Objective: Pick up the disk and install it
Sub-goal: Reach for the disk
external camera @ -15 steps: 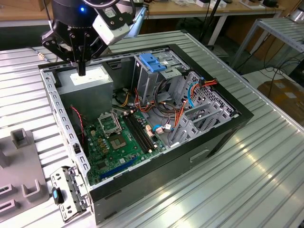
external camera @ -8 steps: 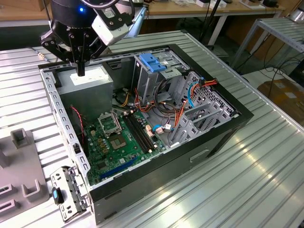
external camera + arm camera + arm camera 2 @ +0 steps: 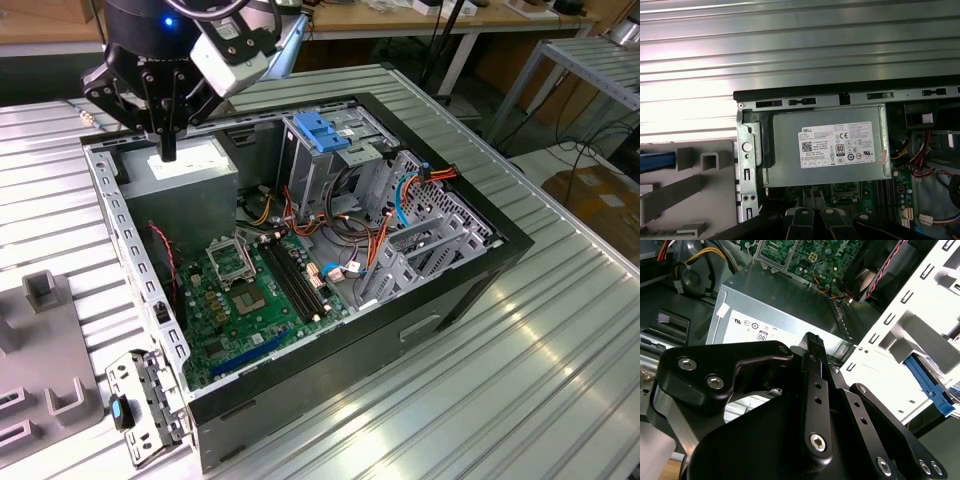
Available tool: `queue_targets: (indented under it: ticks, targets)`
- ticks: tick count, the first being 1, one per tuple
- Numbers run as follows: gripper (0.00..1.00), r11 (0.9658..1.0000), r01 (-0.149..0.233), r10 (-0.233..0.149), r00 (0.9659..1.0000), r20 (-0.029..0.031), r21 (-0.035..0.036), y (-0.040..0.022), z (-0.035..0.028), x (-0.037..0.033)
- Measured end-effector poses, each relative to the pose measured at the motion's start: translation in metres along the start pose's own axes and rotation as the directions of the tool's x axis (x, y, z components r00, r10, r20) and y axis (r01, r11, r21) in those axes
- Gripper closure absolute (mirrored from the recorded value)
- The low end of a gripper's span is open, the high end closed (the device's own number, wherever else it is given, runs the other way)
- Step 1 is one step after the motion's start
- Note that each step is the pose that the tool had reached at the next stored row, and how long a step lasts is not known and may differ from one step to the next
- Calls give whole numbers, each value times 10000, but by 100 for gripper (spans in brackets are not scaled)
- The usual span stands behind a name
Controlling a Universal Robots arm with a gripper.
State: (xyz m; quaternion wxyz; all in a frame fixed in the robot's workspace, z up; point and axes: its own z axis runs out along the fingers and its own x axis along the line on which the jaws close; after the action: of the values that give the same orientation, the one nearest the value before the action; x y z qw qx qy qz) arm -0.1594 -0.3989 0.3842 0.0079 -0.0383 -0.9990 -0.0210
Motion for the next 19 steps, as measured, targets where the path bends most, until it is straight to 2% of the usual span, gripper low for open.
queue_targets:
  ticks: [19]
  targets:
    - [89,10000,-2,2,10000,-52,4,-4,13,40]
